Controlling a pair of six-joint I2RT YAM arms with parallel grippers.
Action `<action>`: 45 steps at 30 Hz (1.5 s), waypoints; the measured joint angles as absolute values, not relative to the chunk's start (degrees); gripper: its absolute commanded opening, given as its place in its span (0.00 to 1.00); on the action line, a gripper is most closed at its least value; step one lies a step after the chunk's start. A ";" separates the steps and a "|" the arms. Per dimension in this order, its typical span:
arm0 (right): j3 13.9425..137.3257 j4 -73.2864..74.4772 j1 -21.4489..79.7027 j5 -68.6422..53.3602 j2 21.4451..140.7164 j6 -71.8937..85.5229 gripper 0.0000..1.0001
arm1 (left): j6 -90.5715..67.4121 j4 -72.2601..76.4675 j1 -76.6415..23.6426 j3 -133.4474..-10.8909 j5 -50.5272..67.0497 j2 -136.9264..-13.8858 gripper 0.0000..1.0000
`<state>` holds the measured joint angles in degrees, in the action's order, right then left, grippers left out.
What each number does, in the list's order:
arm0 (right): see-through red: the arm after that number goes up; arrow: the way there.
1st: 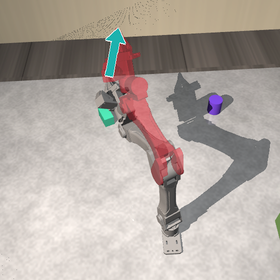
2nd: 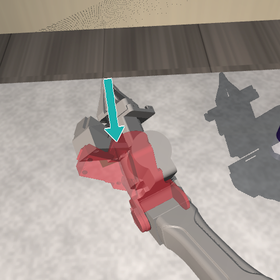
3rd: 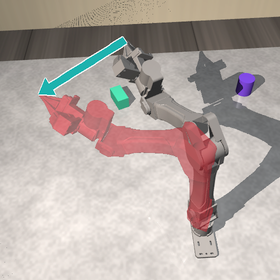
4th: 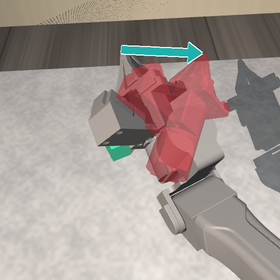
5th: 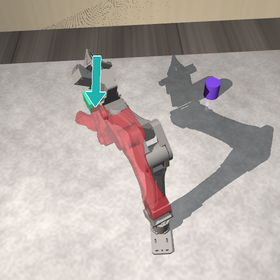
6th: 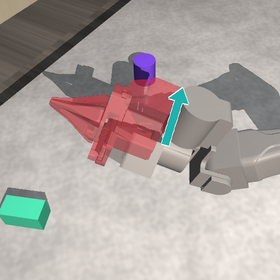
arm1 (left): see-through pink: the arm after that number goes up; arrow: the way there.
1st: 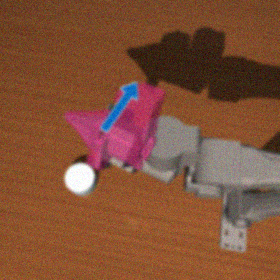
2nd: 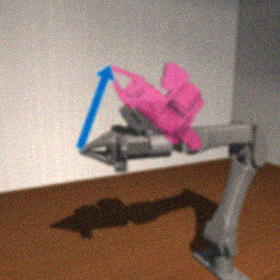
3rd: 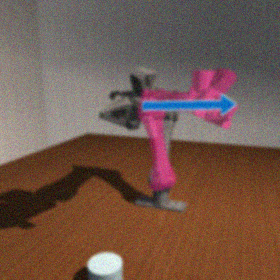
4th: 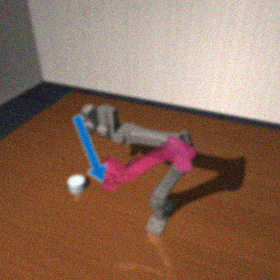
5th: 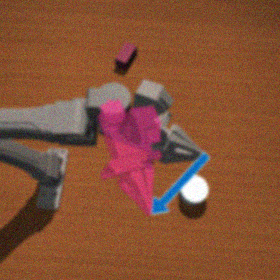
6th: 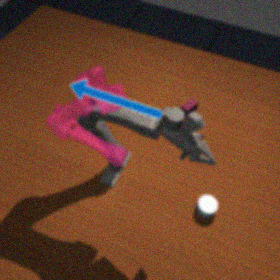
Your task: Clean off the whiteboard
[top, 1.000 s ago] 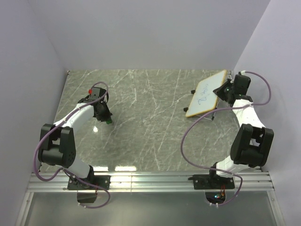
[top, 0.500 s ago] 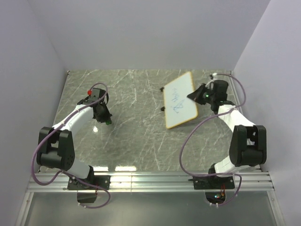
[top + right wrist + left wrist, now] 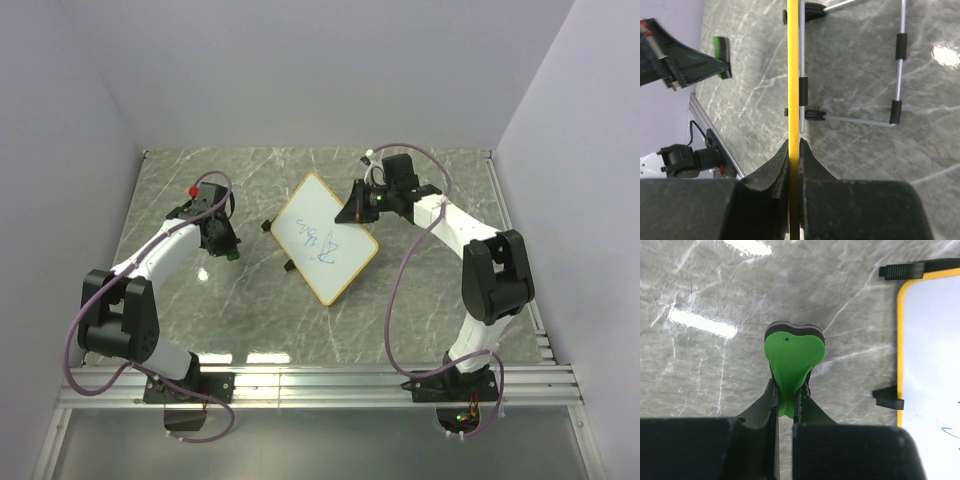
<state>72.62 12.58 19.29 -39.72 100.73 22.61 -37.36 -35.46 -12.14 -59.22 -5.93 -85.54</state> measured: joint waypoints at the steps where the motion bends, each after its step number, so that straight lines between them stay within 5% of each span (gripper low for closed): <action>1: 73.95 14.55 19.33 -39.11 101.16 22.61 0.00 | -37.36 -35.46 -12.21 -59.55 -5.98 -85.54 0.00; 10: 82.28 23.35 19.99 -32.36 102.15 23.14 0.00 | -37.34 -35.83 -12.64 -60.64 -6.15 -86.46 0.00; 28: 78.81 20.14 19.77 -33.91 91.57 25.43 0.00 | -36.84 -36.69 -13.02 -67.09 -6.31 -92.88 0.00; 45: 94.06 21.65 19.14 -27.03 105.36 27.62 0.00 | -35.70 -38.92 -13.61 -69.89 -6.48 -93.56 0.00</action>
<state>94.06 21.65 19.14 -27.03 105.36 27.62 -35.70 -38.92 -13.61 -69.89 -6.48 -93.56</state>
